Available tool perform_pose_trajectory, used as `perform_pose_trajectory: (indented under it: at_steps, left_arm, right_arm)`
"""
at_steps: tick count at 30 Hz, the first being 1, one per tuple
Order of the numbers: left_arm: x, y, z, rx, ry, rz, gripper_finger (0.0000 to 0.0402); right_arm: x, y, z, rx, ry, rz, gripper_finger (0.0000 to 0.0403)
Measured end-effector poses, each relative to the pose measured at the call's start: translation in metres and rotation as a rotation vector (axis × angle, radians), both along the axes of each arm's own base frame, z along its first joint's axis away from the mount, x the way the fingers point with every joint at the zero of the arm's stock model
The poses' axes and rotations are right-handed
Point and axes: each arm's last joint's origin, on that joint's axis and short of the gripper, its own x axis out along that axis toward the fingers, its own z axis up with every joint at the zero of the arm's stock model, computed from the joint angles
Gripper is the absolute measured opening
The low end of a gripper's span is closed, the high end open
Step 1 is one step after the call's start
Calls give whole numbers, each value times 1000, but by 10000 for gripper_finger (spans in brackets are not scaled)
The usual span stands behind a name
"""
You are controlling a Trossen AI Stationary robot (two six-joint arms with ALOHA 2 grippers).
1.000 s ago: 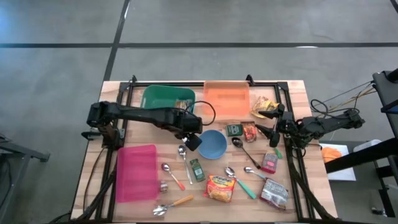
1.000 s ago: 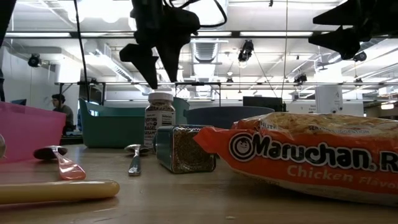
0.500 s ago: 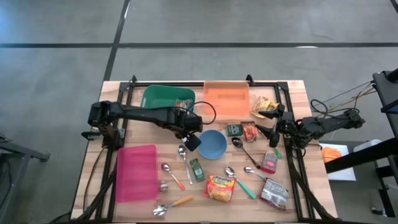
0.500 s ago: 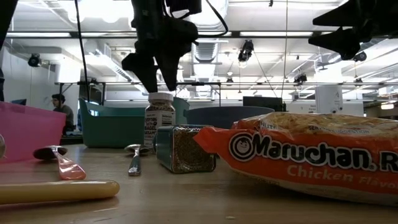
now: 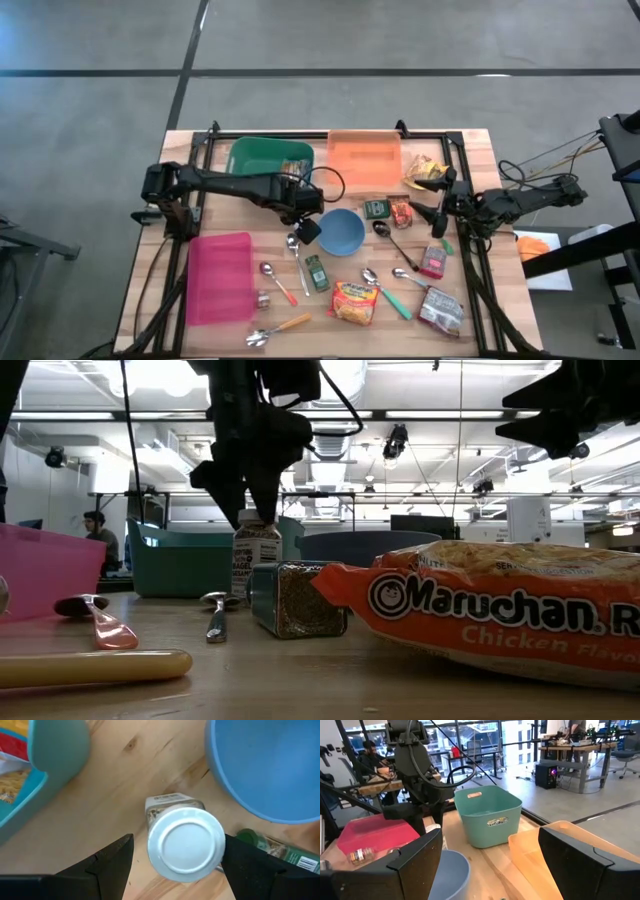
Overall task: Pick & Place Food Item
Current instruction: Put the white seasoning bottle into the pink bin
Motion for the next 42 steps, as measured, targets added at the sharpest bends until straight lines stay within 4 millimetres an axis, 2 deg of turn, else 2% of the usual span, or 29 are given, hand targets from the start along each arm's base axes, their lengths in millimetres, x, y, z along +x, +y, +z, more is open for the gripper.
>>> perform_pose_trajectory:
  at_steps: [15,23,26,32,42]
  left_arm:
    - [1,8,0,-13,-10,0,285]
    - [0,10,-10,-53,28,23,284]
    - [1,10,-12,-56,34,27,267]
    - [3,10,-12,-53,17,28,187]
    - [2,9,-9,-109,14,26,186]
  right_arm:
    - [0,0,-2,-7,21,0,327]
    - [0,0,-3,-8,23,0,327]
    - [0,0,-3,-9,25,0,327]
    - [1,0,-3,-7,28,-1,327]
    - [2,0,-4,-9,34,-1,327]
